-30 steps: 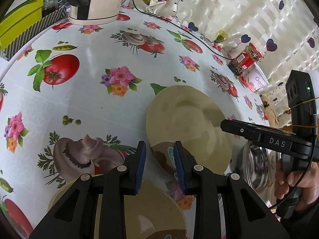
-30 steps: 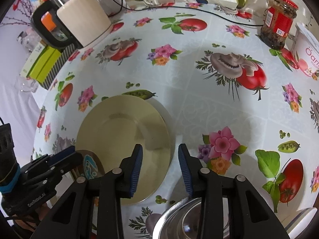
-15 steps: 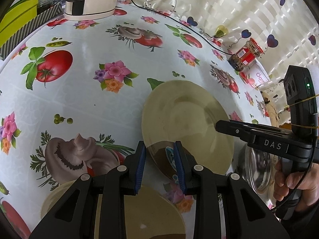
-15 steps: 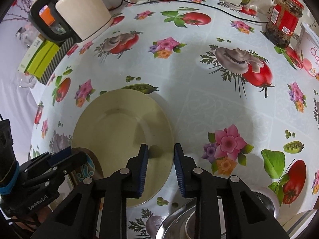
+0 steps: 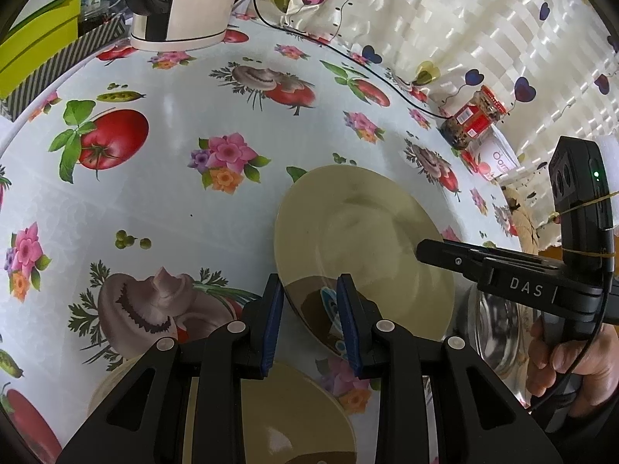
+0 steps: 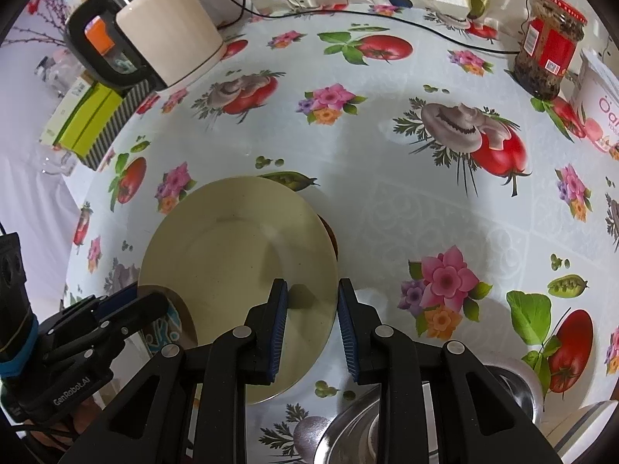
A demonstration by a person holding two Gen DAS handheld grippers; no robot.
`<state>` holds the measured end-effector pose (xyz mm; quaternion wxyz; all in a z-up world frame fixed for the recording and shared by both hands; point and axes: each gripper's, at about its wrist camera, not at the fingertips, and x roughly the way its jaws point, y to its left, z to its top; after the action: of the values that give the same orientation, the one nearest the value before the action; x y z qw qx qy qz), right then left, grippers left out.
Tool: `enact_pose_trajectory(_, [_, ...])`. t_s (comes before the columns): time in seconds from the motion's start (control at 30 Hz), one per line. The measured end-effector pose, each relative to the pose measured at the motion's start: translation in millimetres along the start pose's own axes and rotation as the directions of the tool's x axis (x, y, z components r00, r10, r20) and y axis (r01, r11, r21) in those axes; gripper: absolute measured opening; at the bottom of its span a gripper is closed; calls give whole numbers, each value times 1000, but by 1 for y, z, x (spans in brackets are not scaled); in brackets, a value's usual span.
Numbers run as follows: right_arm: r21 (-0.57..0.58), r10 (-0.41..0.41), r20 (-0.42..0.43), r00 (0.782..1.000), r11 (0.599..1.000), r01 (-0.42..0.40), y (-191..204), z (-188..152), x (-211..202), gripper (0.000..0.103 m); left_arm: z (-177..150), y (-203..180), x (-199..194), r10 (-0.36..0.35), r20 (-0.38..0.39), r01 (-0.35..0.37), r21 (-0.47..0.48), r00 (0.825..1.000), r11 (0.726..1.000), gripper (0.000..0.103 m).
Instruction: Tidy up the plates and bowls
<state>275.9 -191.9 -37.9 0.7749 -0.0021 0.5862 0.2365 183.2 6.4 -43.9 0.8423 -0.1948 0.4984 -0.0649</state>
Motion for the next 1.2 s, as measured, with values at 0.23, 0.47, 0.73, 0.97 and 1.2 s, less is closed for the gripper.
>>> enact_pose_trajectory(0.23, [1,11,14,1000,1000,-11,4,-2,-5,25,0,1,-8,5,19,-5,1,1000,1000,29])
enact_pose_trajectory(0.47, [-7,19,26,999,1000,-19,14,-5,-11,25,-3,3,-20,13,34,-12,-1,999,1000,29])
enact_pose_trajectory(0.73, [-21,31,38,999,999,-30,30,-12,-18,25,-9,7,-35,29,50,-29,-5,998,1000,29])
enact_pose_trajectory(0.97, [-27,44,46,998,999,-43,44,-23,-23,25,-19,15,-50,41,67,-40,-12,997,999,29])
enact_pose_trajectory(1.2, [-36,56,49,997,998,-54,58,-37,-27,25,-33,23,-62,50,73,-48,-22,996,999,29])
